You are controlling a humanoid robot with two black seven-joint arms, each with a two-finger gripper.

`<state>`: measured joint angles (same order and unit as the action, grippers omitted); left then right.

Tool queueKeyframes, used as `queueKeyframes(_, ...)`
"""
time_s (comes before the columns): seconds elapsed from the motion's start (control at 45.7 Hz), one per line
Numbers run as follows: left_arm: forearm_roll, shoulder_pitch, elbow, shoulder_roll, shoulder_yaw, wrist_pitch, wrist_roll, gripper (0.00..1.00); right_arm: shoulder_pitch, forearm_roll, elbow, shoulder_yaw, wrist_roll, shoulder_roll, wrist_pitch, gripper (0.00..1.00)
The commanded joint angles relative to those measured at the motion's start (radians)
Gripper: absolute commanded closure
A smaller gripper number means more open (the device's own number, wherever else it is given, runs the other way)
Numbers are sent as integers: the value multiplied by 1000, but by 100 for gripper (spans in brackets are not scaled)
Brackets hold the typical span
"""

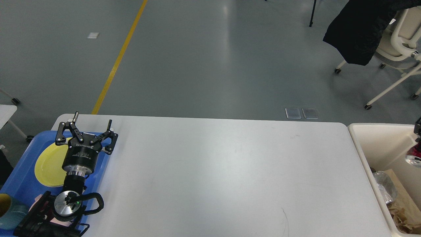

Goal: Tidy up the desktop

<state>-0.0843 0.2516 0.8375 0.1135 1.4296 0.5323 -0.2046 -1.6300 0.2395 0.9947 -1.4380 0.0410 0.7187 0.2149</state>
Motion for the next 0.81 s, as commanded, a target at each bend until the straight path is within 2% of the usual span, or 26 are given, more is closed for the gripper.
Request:
queueKeyframes(0.0,0,0,0,0,0,0,1,4,249,0,-140,120,0,47,-123,100)
queueKeyframes(0.241,1,0,0,0,0,0,-1,4,784,9,-681,445,8,-107,-123,100)
queueKeyframes(0.372,0,0,0,0,0,0,-1,4,976,7,-944,565,11,-237,-123,100)
queueKeyframes(0.438,1,0,0,0,0,0,-1,4,1022,7,-993,573,13,-278,-132,100)
queueKeyframes(0.788,0,0,0,0,0,0,-1,4,1098,9,-996,626,16,-331,-174,100)
